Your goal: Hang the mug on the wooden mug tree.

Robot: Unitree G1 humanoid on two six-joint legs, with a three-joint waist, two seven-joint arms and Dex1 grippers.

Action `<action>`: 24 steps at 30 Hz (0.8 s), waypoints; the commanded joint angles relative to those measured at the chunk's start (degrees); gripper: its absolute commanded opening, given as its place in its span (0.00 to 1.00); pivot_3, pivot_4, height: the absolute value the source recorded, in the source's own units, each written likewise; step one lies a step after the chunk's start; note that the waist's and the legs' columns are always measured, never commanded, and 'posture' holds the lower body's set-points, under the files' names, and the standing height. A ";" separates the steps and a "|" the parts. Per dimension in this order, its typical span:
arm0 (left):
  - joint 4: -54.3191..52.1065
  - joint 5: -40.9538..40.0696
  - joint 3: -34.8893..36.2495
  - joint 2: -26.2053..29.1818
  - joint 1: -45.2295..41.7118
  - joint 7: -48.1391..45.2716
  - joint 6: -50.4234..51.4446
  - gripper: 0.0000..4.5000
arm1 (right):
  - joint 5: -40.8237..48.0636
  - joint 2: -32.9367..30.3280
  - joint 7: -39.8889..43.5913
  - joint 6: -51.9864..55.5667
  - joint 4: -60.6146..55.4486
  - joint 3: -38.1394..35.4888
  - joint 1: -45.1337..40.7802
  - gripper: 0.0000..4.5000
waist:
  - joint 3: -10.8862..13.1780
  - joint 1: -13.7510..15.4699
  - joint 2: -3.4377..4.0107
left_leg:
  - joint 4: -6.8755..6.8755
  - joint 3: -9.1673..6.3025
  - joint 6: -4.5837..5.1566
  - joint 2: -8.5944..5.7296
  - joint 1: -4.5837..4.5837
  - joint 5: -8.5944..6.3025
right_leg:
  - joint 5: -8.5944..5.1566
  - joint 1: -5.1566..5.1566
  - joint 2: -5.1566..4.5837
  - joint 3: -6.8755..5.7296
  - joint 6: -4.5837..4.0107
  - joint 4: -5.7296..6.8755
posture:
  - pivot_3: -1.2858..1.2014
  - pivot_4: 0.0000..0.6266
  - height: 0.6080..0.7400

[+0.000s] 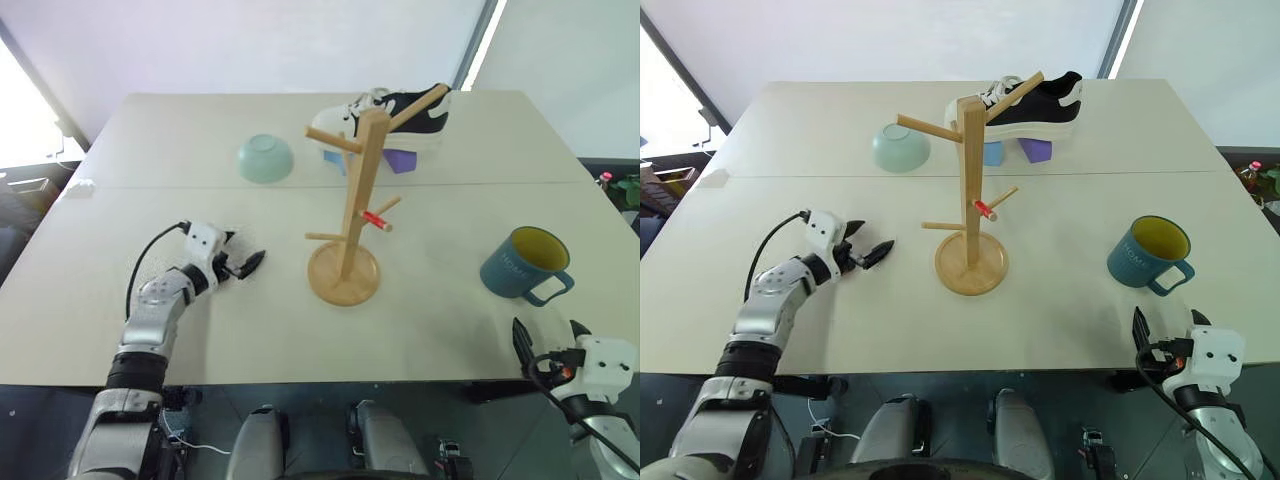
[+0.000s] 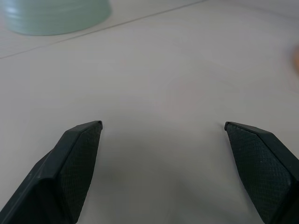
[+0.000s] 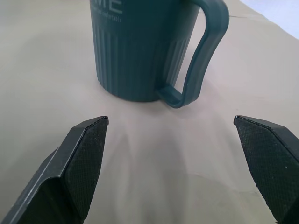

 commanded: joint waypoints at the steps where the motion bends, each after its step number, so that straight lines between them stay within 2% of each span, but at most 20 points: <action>1: -12.86 -6.28 -3.29 5.97 6.77 -15.06 1.69 1.00 | 1.01 -0.16 -0.41 0.48 -3.31 -1.45 0.39 0.99 | -0.02 -0.10 0.03 | -0.04 0.05 0.00 0.04 -0.01 0.00 | 0.00 -0.05 -0.05 0.02 -0.01 -0.01 | 0.52 0.24 1.00; 5: -22.94 -9.29 -7.78 10.27 10.71 -22.92 5.08 1.00 | 1.16 0.35 -1.31 0.99 -4.45 -2.23 0.71 0.99 | -0.04 0.45 0.14 | -0.12 0.05 -0.01 -0.04 -0.01 0.00 | -0.01 -0.13 -0.49 0.11 -0.02 -0.02 | 0.52 0.24 1.00; 11: -32.22 -12.09 -13.15 5.67 6.83 -21.62 9.87 1.00 | 0.97 1.65 -4.70 2.20 -6.44 -2.26 -1.67 0.99 | -0.09 0.20 0.23 | -0.02 0.32 -0.01 -0.10 -0.08 0.00 | -0.01 -0.07 -0.75 0.09 -0.01 -0.13 | 0.52 0.24 1.00; 16: -34.10 -11.84 -15.87 0.66 3.89 -18.47 11.10 1.00 | -0.89 1.40 -8.65 3.49 -3.95 -3.27 -5.65 0.99 | -0.09 0.25 0.21 | 0.03 0.43 0.01 -0.21 -0.10 0.00 | 0.00 -0.08 -0.48 0.11 0.05 -0.11 | 0.52 0.24 1.00; 24: -33.11 -11.48 -15.32 0.51 3.30 -18.52 10.23 1.00 | -1.42 0.74 -10.88 4.65 -1.05 -4.22 -9.45 0.99 | -0.10 0.23 0.23 | 0.01 0.36 0.01 -0.08 -0.06 0.00 | -0.01 -0.07 0.02 0.12 0.03 -0.06 | 0.52 0.24 1.00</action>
